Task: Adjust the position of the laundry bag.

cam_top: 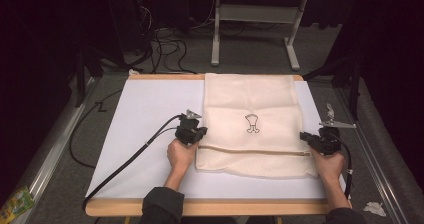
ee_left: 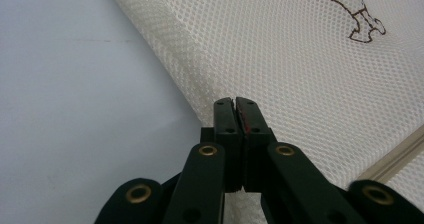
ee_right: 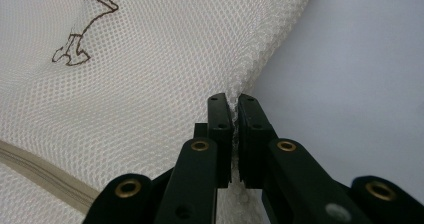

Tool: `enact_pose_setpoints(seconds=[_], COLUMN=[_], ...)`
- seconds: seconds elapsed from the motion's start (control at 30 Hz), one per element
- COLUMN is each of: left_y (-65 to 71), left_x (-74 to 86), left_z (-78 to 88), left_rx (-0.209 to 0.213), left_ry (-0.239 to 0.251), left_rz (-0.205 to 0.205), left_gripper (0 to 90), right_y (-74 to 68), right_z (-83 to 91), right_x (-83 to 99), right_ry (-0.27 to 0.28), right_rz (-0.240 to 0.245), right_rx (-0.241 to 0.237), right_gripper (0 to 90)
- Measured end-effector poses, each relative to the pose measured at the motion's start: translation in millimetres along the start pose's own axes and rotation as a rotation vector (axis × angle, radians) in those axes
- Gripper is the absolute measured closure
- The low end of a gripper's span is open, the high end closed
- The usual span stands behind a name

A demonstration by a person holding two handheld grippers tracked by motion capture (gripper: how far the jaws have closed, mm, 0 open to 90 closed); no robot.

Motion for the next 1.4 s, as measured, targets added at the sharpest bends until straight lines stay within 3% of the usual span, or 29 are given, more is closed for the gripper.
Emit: enact_pose_setpoints(seconds=[0.27,0.33,0.43,0.6,0.77,1.07,1.4], left_y=[-12.6,-13.4,-15.9,-23.9,-36.9,-48.2,-64.4], left_x=[3.7,4.0,5.9,8.9,20.9,34.2,54.7], left_z=[19.2,22.5,33.4,43.2,56.5,75.6,92.6], left_rx=[-0.010,-0.013,-0.036,-0.038,-0.046,-0.079,-0.102], left_ry=[0.036,0.041,0.035,0.052,0.059,0.066,0.074], left_rz=[0.020,0.018,-0.016,-0.001,0.030,0.025,0.059], left_gripper=[89.1,89.1,89.1,89.1,89.1,89.0,88.8], right_y=[-9.2,-10.8,-19.3,-30.8,-43.8,-64.3,-86.2], right_z=[-1.1,-2.1,-3.4,-6.8,-10.5,-19.5,-28.2], right_x=[-1.4,-1.2,-1.1,-1.2,-1.7,-1.8,0.9], right_ry=[0.006,0.008,0.007,0.002,-0.002,0.003,-0.001], right_rz=[0.012,0.019,0.019,0.033,0.057,0.090,0.117], right_rx=[-0.035,-0.039,-0.061,-0.082,-0.105,-0.132,-0.168], right_gripper=[87.2,87.2,87.2,87.2,87.2,87.0,86.3])
Point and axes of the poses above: each handheld gripper's, and its own axes: z roughly backward along the jaws, x roughly out of its underside, y roughly to its right, the point moved 2 cm from there along -z, roughly forward along the jaws, and after that the axes turned 3 degrees about -x, right-handed, at the moved point
